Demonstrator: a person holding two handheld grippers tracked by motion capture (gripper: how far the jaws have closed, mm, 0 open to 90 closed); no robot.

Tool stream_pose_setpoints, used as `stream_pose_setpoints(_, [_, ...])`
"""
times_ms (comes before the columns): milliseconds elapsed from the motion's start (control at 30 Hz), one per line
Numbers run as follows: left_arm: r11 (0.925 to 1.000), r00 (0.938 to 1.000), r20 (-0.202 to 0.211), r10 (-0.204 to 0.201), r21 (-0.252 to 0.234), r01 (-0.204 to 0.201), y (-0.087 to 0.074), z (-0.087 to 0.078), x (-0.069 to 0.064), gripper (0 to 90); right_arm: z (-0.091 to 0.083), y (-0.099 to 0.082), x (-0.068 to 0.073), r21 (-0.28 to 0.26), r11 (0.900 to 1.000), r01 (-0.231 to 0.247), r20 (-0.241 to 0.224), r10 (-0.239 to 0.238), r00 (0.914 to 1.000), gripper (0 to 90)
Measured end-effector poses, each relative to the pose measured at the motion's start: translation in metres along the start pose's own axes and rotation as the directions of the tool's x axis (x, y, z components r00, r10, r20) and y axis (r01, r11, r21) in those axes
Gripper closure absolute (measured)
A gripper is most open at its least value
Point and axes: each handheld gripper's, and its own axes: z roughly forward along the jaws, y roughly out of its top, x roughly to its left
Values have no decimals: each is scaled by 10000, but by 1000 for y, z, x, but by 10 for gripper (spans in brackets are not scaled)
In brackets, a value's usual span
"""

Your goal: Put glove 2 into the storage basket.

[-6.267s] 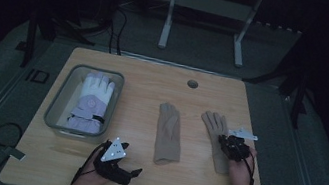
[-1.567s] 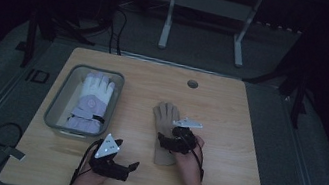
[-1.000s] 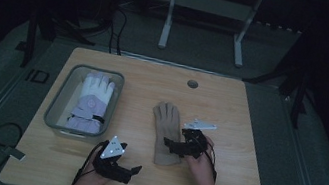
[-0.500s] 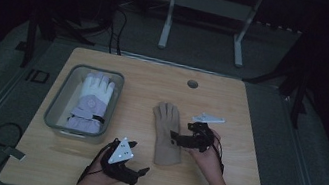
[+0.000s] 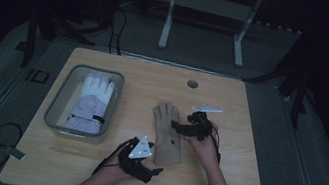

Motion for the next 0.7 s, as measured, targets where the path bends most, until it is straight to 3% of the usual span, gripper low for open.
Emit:
stream_pose_setpoints(267, [9972, 9985, -42, 551, 502, -548, 8, 19, 3, 148, 18, -1, -2, 284, 9994, -191, -201, 196, 9996, 185])
stream_pose_setpoints(567, [9940, 9980, 90, 628, 893, -634, 2, 30, 7, 190, 30, -9, -7, 593, 9970, -501, -408, 526, 9978, 198])
stream_pose_setpoints(700, [9916, 9979, 144, 633, 1117, -645, 3, 35, 8, 216, 36, -12, -8, 843, 9946, -608, -646, 663, 9957, 250])
